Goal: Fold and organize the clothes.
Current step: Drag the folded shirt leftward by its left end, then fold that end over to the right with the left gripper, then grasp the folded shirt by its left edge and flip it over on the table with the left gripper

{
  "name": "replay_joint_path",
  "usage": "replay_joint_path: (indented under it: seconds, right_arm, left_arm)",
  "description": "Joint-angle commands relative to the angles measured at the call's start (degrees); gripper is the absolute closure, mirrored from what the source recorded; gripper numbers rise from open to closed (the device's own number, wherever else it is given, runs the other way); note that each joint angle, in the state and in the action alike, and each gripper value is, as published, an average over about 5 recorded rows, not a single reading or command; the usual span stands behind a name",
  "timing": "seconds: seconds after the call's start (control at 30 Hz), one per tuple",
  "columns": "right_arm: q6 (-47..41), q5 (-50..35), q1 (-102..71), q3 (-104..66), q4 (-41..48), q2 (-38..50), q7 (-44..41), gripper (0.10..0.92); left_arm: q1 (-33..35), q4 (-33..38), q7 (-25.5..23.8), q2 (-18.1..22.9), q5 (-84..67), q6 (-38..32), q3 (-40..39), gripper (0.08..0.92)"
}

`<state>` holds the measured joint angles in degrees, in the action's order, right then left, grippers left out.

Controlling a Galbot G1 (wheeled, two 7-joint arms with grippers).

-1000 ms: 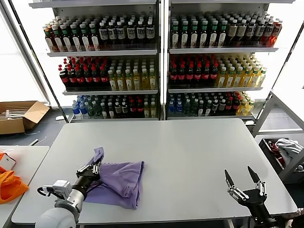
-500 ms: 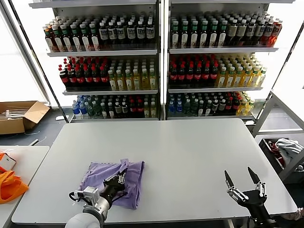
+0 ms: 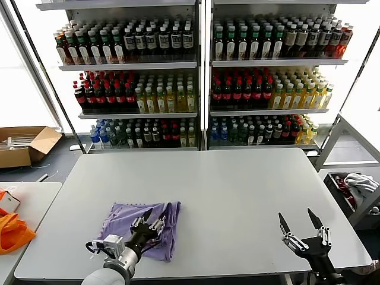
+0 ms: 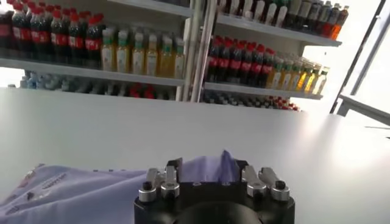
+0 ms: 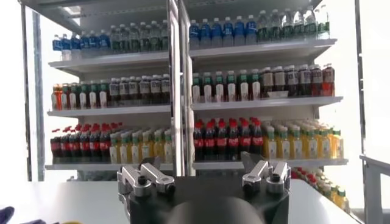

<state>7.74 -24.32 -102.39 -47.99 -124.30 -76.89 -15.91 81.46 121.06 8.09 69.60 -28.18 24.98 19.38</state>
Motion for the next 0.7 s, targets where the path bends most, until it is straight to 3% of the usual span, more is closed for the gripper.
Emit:
replay_joint_path:
  seconds: [0.03, 0.17, 0.33, 0.7]
  right_arm:
    - [0.0, 0.0, 0.3, 0.7, -0.1, 0.0, 0.0, 0.203]
    - [0.2, 0.1, 0.1, 1.1, -0.1, 0.0, 0.0, 0.203]
    - [0.2, 0.2, 0.2, 1.6, -0.1, 0.1, -0.1, 0.203]
    - [0.4, -0.3, -0.5, -0.1, -0.3, 0.5, -0.1, 0.203]
  left_arm:
    - [2.2, 3.7, 0.2, -3.7, -2.8, 1.3, 17.0, 0.418]
    - [2.6, -2.8, -1.5, -6.2, -3.7, 0.9, 24.5, 0.306]
    - [2.3, -9.4, -2.6, -7.9, -4.8, 0.9, 25.0, 0.192]
    - [1.7, -10.6, -1.9, -3.0, -2.7, 2.0, 18.3, 0.177]
